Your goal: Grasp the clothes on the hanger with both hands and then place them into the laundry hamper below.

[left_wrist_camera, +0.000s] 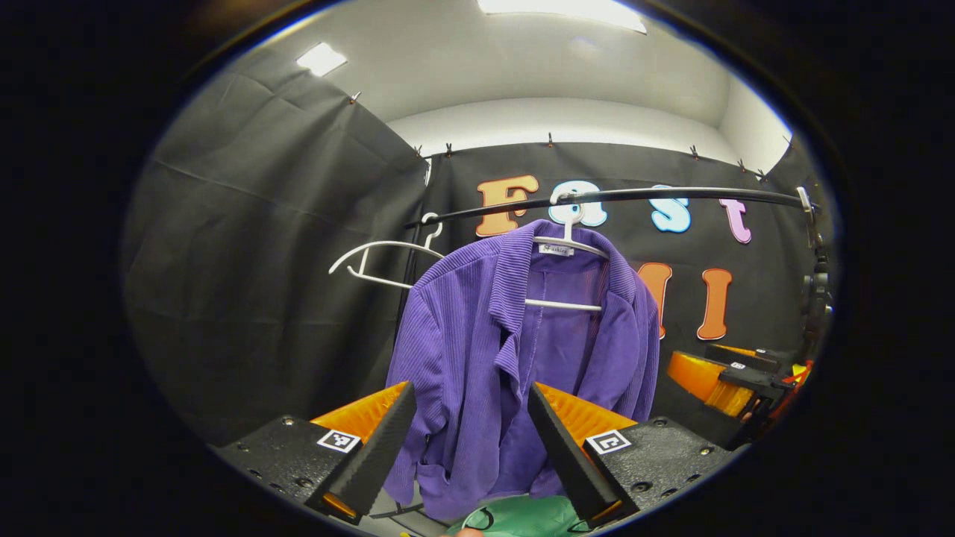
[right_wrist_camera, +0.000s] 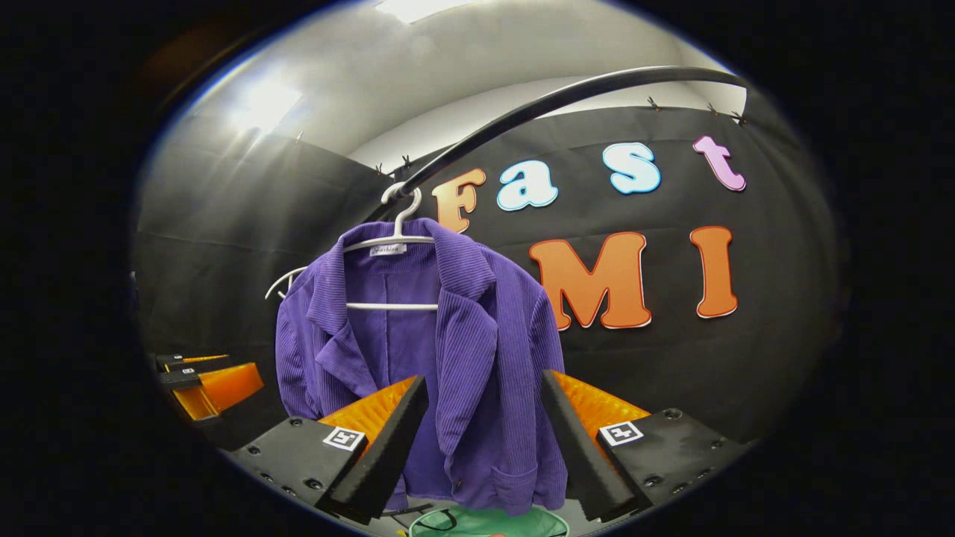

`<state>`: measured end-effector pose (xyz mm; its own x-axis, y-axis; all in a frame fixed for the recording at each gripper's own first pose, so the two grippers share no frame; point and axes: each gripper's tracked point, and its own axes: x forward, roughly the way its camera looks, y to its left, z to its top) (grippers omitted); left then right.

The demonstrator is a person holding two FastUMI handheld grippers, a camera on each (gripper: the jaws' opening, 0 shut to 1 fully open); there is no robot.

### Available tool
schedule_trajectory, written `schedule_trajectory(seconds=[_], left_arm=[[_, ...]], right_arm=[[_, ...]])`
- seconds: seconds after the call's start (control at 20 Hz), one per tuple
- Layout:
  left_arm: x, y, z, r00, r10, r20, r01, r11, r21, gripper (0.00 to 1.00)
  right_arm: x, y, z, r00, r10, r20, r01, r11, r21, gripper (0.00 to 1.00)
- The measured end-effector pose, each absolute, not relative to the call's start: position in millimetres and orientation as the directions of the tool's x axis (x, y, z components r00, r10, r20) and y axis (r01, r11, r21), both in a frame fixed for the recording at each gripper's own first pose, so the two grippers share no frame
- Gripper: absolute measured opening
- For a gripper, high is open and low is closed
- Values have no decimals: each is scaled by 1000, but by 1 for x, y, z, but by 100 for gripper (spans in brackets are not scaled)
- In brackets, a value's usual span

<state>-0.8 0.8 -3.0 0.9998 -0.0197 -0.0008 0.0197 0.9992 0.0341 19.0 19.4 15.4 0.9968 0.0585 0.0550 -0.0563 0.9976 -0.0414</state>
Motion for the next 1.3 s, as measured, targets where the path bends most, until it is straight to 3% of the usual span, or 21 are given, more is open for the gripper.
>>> schedule_trajectory(seconds=[0.1,0.25,0.3,0.35,0.4,0.45,0.5,0.65,0.7,0.8,0.85,0.9,1.1,1.15,1.2,1.25,1.3], left_arm=[[-2,2,0,1000,-11,4,11,999,33,95],[-10,9,4,1000,7,9,-7,999,41,91],[-15,12,7,1000,15,12,-16,999,45,91],[-18,14,9,1000,25,15,-26,999,46,95],[-19,16,10,999,34,16,-35,998,46,95],[-22,18,10,999,45,13,-46,998,44,91],[-24,20,9,998,57,10,-58,998,40,95],[-32,29,6,996,89,-1,-88,996,20,91],[-34,32,5,995,98,-3,-98,995,17,95],[-37,39,5,993,117,-1,-116,993,23,95],[-39,43,5,992,125,3,-125,992,27,95],[-39,45,5,992,130,5,-130,991,28,95],[-21,28,0,997,74,4,-74,997,-5,92],[-14,21,0,999,49,6,-49,999,-10,92],[-5,12,0,1000,22,9,-22,1000,-18,92],[5,1,0,1000,-9,11,9,1000,-29,92],[19,-10,0,999,-41,16,42,998,-43,92]], right_arm=[[35,22,18,996,59,70,-55,997,-59,99],[69,39,6,996,84,39,-82,996,-40,94],[82,44,-1,996,88,20,-88,996,-24,99],[93,48,-9,996,87,-1,-87,996,-8,94],[104,50,-18,997,74,-23,-74,997,6,99],[115,53,-22,997,68,-28,-67,998,21,99],[128,55,-24,998,57,-17,-57,998,28,94],[162,37,-36,999,-49,-8,49,999,-17,98],[170,32,-39,998,-65,-12,65,998,-23,98],[179,25,-37,999,-53,-5,53,999,-4,94],[178,22,-34,999,-37,-3,37,999,11,100],[176,17,-32,1000,-31,-5,31,999,29,94],[148,-11,-11,998,-32,45,30,998,61,16],[135,-18,1,996,-43,73,39,998,57,16],[123,-22,13,994,-42,103,37,998,51,4],[112,-26,28,991,-39,130,34,999,42,10],[103,-28,41,988,-31,150,27,999,31,10]])
